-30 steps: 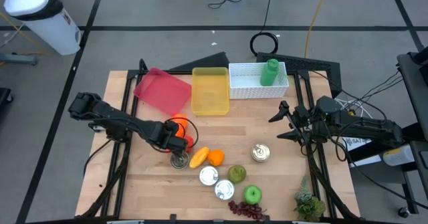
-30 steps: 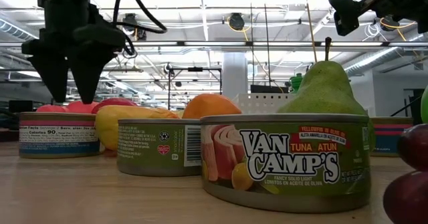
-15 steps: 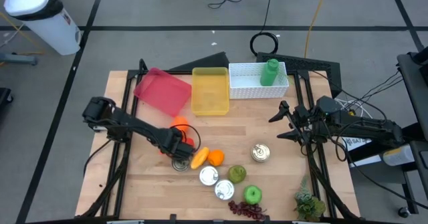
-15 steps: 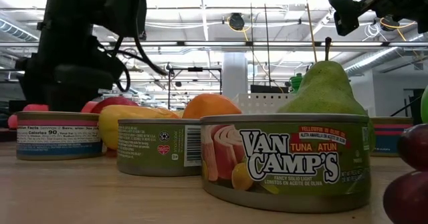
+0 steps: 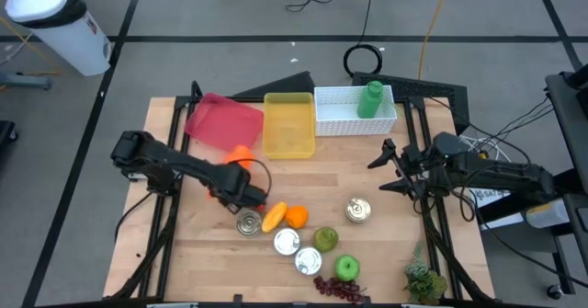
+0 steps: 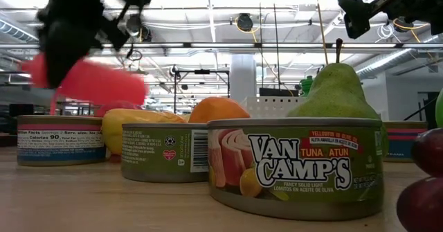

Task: Pick & Place Food Item
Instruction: Put the orange water bottle into the white bin

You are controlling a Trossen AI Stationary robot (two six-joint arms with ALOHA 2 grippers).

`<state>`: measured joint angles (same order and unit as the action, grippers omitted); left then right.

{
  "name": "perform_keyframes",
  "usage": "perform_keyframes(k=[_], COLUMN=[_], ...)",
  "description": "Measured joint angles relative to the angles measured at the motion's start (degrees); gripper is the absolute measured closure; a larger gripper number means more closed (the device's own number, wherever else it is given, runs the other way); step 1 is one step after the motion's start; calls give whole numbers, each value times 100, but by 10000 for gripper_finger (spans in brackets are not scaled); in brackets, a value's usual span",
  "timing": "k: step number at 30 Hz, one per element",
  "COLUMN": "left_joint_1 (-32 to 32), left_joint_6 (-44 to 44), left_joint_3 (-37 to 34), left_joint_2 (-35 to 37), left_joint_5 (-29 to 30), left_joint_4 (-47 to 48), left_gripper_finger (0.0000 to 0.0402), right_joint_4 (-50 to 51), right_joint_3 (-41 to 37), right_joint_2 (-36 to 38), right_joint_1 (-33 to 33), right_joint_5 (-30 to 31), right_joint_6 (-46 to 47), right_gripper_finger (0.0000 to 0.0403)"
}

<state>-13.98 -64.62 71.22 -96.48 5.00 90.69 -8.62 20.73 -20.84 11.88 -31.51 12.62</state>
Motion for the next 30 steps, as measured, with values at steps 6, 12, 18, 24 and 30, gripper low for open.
perform_keyframes(k=[6,12,18,24,30], left_joint_1=[-57,-244,-263,-357,-341], left_joint_6=[575,2182,4198,5215,5070], left_joint_3=[1512,2008,1963,1954,1947], left_joint_2=[193,129,-260,-798,-1008], left_joint_5=[986,1859,2094,1925,1851], left_joint_4=[-695,-2532,-4315,-4710,-4646], left_gripper_finger=[178,178,182,181,164], right_joint_4=[-62,-541,-2403,-4018,-4201], right_joint_3=[0,0,-316,-494,-487], right_joint_2=[-462,-1267,-2246,-2904,-3328], right_joint_1=[0,-52,-651,-871,-1170], right_joint_5=[31,51,62,493,835], right_joint_6=[-245,-336,-715,-775,-1001], right_gripper_finger=[90,90,86,85,85])
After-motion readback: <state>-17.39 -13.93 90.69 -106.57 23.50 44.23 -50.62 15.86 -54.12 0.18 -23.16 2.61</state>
